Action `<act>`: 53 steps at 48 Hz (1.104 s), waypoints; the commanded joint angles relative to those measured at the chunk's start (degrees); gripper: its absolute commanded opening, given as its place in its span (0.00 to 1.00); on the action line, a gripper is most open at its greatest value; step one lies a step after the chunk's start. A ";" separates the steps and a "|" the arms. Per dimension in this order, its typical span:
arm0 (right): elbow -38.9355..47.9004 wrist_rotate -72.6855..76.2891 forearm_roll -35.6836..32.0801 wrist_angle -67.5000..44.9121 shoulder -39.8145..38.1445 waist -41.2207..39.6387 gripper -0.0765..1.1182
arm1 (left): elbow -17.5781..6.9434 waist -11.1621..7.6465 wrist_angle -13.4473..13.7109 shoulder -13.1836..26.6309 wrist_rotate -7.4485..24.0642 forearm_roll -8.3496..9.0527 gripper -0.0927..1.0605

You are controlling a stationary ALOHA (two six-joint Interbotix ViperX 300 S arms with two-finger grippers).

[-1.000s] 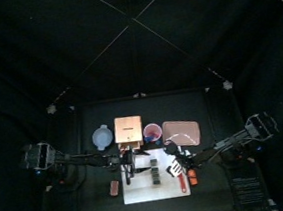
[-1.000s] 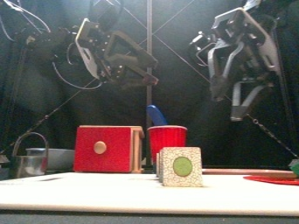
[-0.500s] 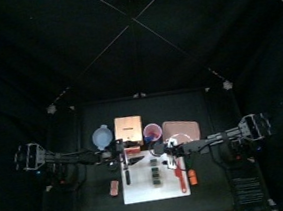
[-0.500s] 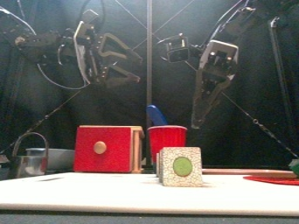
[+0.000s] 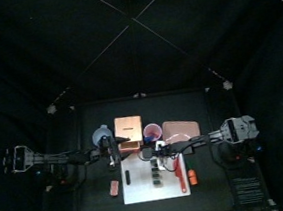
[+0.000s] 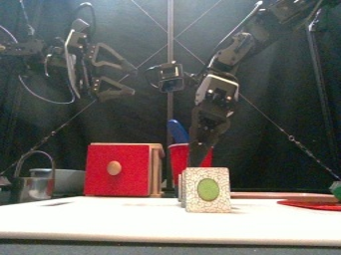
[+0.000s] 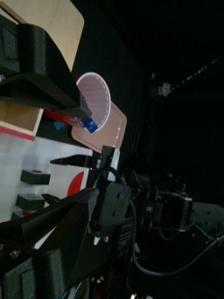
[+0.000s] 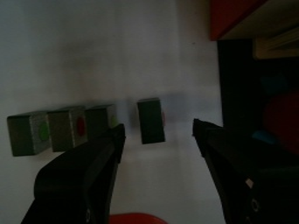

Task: Place sushi on board then cut the sushi with the knife then place the pieces on the plate
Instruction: Place the 4 sushi pieces on the plate

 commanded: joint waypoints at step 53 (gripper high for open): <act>18.37 32.34 2.02 7.91 -24.08 -7.47 0.46 | 3.08 0.97 -0.62 -4.22 0.26 -1.49 0.92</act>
